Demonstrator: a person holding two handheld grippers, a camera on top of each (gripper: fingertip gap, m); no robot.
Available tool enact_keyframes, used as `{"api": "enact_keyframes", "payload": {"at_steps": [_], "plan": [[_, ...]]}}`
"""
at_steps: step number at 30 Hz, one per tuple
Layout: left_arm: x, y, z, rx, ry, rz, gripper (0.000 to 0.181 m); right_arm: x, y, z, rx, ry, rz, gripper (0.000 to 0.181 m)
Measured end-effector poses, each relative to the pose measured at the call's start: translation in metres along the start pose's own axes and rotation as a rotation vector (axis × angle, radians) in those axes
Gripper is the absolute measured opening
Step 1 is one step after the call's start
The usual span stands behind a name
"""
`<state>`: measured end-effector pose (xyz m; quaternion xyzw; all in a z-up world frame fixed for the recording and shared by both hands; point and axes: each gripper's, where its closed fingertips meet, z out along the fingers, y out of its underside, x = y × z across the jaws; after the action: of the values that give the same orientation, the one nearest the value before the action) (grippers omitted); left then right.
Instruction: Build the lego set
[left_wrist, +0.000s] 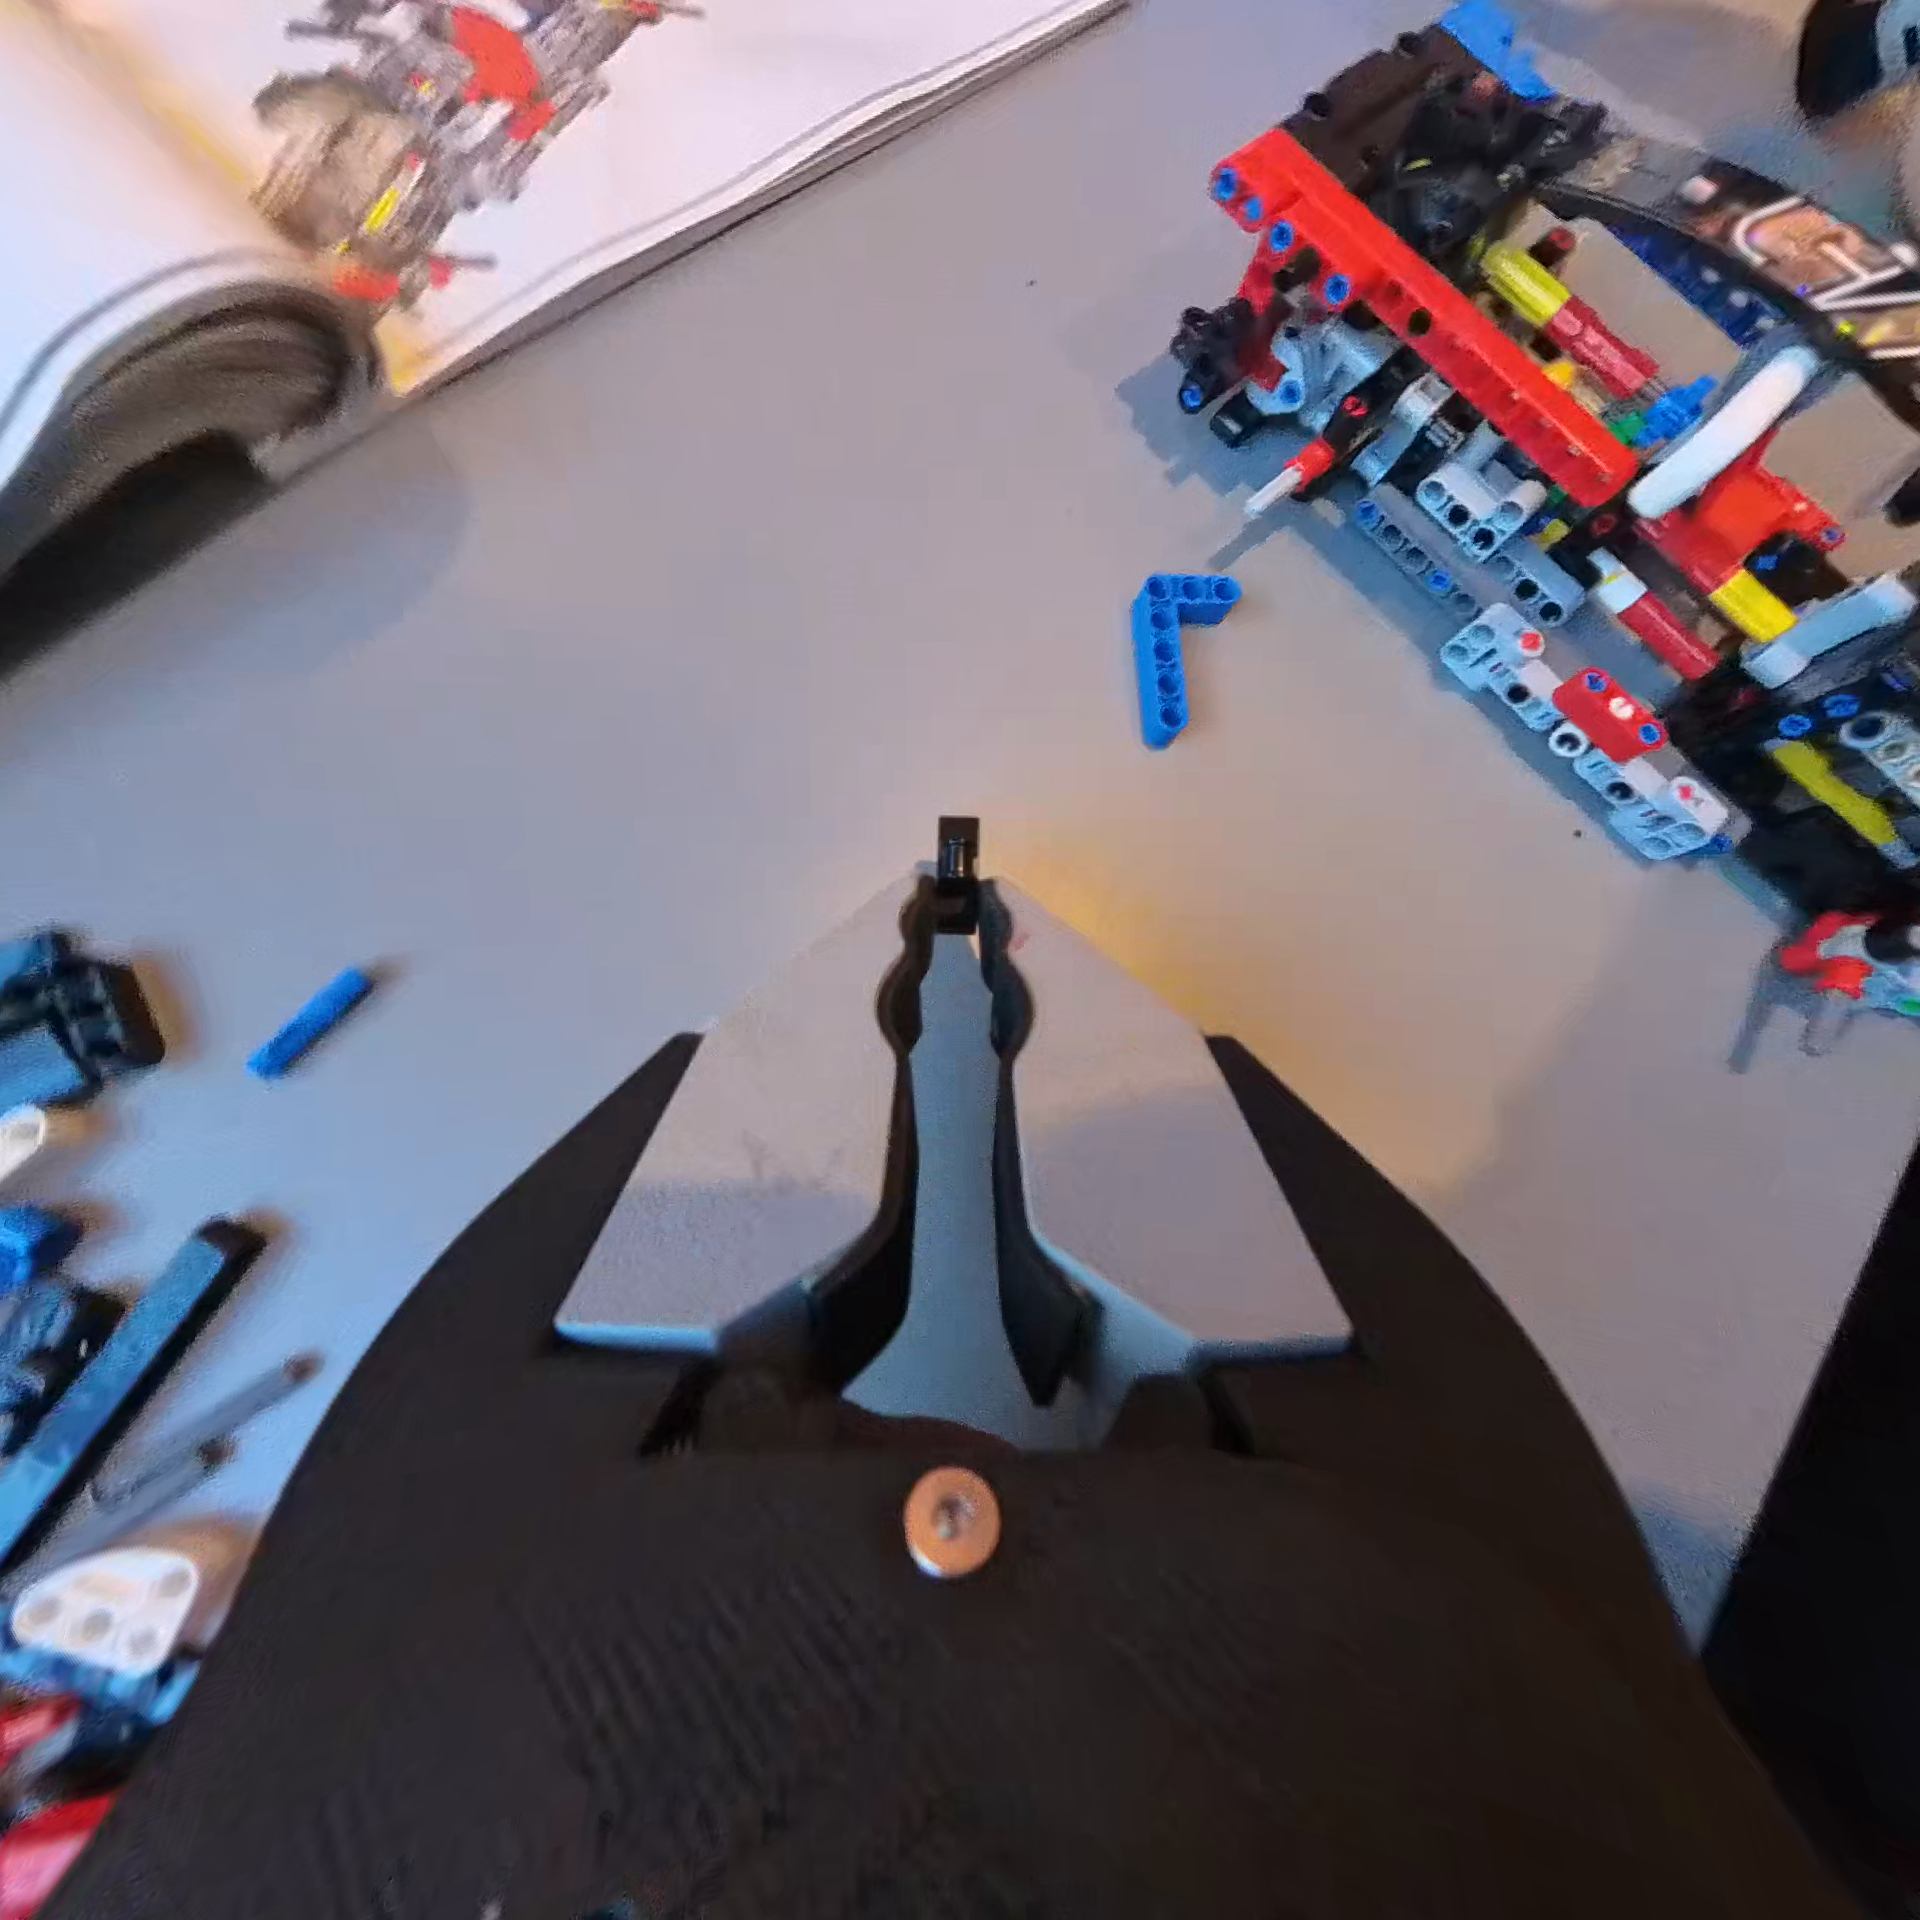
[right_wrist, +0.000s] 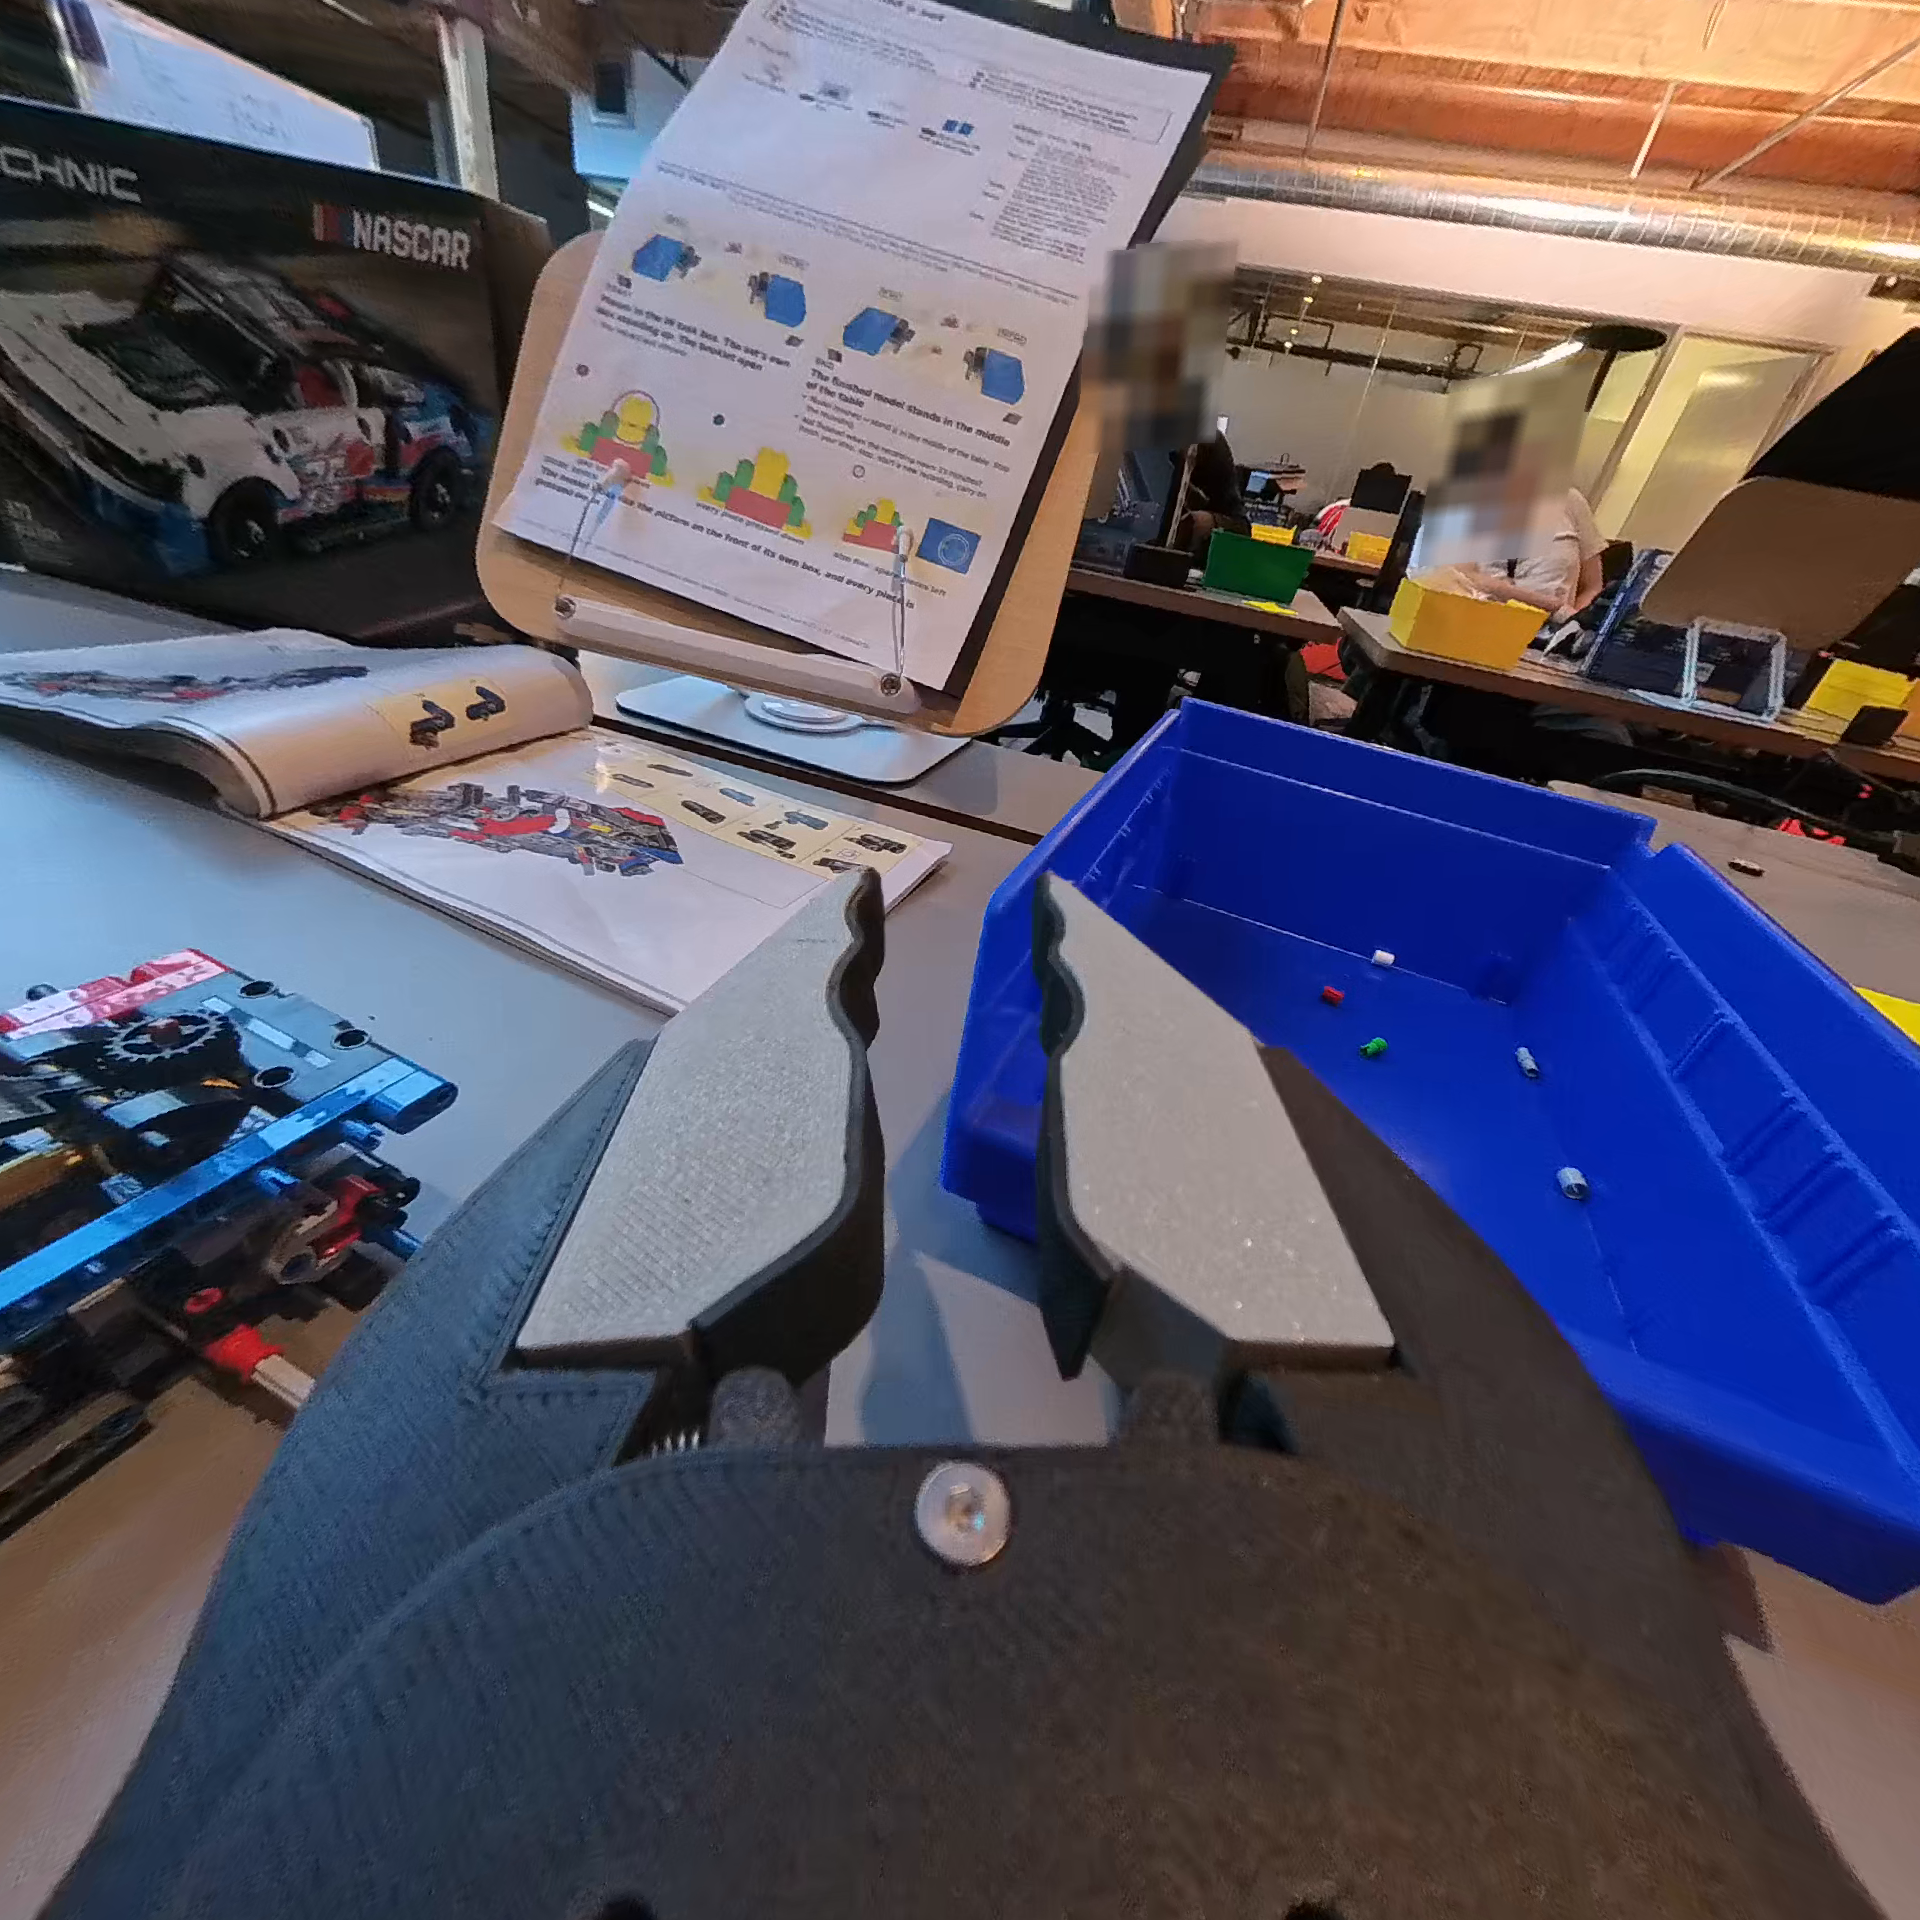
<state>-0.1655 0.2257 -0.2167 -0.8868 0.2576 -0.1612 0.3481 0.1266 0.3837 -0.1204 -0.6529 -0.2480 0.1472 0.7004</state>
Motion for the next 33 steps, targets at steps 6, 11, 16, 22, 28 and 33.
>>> {"api": "enact_keyframes", "payload": {"at_steps": [6,11,16,22,28,33], "plan": [[0.012,-0.002,0.028,-0.045,0.024,0.037,0.008,0.001,0.005,0.003,-0.023,0.002,-0.001,0.025],[0.008,-0.006,-0.002,0.036,0.028,0.05,0.04,0.011,0.01,0.003,-0.041,0.051,0.001,0.026],[-0.014,0.001,-0.065,0.207,0.062,-0.031,0.049,0.019,0.016,0.006,-0.077,0.104,-0.01,0.029],[0.008,0.008,-0.095,0.388,0.217,-0.088,0.058,0.019,0.024,0.01,-0.136,0.137,-0.053,0.036],[0.001,0.019,-0.098,0.392,0.194,-0.077,0.063,0.018,0.031,0.014,-0.191,0.146,-0.068,0.039],[-0.024,0.021,-0.115,0.396,0.099,-0.123,0.057,0.016,0.032,0.014,-0.193,0.135,-0.074,0.039]]}}
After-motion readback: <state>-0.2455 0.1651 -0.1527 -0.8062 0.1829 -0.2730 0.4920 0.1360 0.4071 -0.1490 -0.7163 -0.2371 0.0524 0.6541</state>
